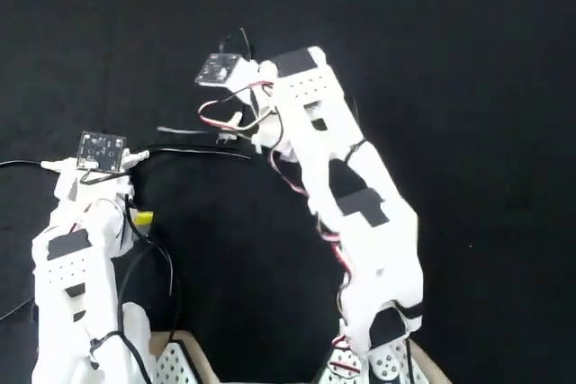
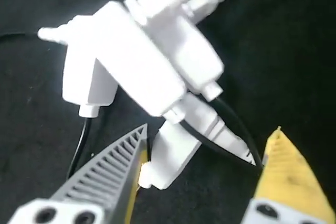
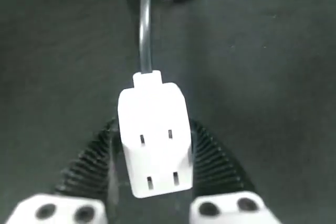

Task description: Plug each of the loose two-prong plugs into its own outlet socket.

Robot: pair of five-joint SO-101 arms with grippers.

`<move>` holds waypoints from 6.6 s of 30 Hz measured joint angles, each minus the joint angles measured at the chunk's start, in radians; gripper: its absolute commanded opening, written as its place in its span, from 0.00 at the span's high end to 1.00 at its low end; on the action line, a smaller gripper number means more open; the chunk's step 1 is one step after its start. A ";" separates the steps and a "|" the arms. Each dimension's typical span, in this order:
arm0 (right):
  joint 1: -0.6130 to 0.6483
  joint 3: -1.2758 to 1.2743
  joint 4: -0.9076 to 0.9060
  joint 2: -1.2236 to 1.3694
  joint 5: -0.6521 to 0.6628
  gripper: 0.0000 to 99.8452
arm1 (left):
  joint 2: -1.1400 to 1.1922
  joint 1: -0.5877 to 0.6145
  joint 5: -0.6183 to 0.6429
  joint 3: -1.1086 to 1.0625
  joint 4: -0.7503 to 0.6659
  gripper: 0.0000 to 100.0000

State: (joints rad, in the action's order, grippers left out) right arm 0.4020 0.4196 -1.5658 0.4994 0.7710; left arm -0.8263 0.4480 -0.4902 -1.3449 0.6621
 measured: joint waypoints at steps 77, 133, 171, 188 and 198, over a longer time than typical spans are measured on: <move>0.066 -0.400 1.169 0.114 -1.629 0.67 | -0.572 0.092 -0.170 -0.135 0.535 0.66; 0.206 -0.120 0.571 0.178 -1.634 0.99 | -0.572 0.092 -0.167 -0.155 0.532 0.66; 0.060 -0.367 0.450 -0.677 -0.893 0.99 | -0.563 0.046 -0.066 0.150 0.694 0.66; 0.163 -1.343 1.567 -1.398 -0.813 0.99 | -0.563 0.020 0.015 0.144 0.661 0.66; 0.153 -1.367 1.519 -1.525 -0.980 0.99 | -0.635 -0.137 0.087 0.146 0.634 0.66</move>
State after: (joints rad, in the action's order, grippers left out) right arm 0.5554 -0.9475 -0.0468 -1.0257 -0.2094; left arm -1.4615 0.3115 -0.4028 -1.1991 1.2958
